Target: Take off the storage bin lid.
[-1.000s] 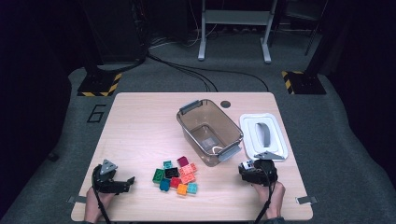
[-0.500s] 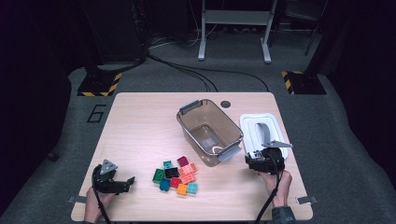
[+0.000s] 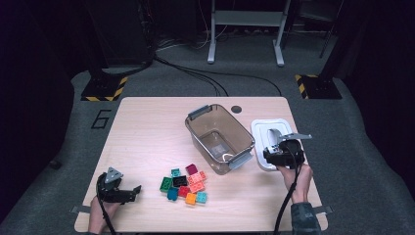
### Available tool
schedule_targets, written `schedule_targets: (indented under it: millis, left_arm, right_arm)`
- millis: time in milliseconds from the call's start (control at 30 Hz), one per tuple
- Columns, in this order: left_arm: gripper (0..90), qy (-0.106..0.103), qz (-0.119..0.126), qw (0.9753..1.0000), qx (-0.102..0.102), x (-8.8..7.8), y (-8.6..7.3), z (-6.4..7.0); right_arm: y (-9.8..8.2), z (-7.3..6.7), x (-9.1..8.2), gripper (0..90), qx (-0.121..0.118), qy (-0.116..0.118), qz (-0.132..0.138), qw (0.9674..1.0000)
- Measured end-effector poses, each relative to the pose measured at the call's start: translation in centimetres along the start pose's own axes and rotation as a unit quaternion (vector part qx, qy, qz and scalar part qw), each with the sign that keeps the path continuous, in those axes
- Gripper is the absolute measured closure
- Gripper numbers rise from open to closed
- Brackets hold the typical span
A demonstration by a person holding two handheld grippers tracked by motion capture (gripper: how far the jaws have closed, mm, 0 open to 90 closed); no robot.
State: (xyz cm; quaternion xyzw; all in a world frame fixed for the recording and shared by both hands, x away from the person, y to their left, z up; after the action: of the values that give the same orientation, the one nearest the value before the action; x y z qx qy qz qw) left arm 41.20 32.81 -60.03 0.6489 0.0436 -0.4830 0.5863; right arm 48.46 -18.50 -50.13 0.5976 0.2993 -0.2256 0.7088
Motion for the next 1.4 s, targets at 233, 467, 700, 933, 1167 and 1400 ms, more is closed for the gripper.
schedule_targets:
  millis: [233, 467, 700, 933, 1167, 1400]
  left_arm:
    - [2.8, 0.000, 0.000, 1.0000, 0.000, 0.0, 0.0, 0.0]
    - [2.8, 0.000, 0.000, 1.0000, 0.000, 0.0, 0.0, 0.0]
    - [2.8, -0.001, 0.000, 1.0000, -0.001, 0.0, 0.0, 0.0]
    - [2.8, 0.001, 0.005, 1.0000, 0.000, 0.1, 0.1, 0.0]
    - [2.8, 0.003, 0.007, 1.0000, 0.000, 0.1, 0.1, 0.0]
    - [2.8, 0.001, 0.005, 1.0000, 0.000, 0.1, 0.1, 0.0]
  right_arm:
    - [2.2, 0.6, -0.1, 24.8, -0.004, -0.006, 0.003, 1.0000]
    - [4.4, 0.5, -0.3, 24.8, -0.008, -0.004, 0.007, 0.9999]
    - [6.4, 0.1, -1.2, 24.8, -0.017, -0.003, 0.012, 0.9998]
    - [8.1, -2.0, -2.6, 24.8, -0.043, 0.018, 0.020, 0.9987]
    - [8.8, -5.8, -3.1, 24.7, -0.081, 0.042, 0.018, 0.9957]
    - [8.8, -8.5, -3.3, 24.7, -0.109, 0.064, 0.006, 0.9919]
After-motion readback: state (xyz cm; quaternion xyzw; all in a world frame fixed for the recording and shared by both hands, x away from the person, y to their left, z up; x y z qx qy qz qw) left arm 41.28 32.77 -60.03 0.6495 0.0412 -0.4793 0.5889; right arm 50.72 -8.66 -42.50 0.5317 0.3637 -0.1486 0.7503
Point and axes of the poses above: each handheld gripper's, and its own axes: x roughly forward along the jaws, y roughly out of its top, z roughly to its right, the point moved 10 cm from there along x, roughly forward along the jaws, and after that the axes turned 13 degrees about -y, right-handed, at the moved point
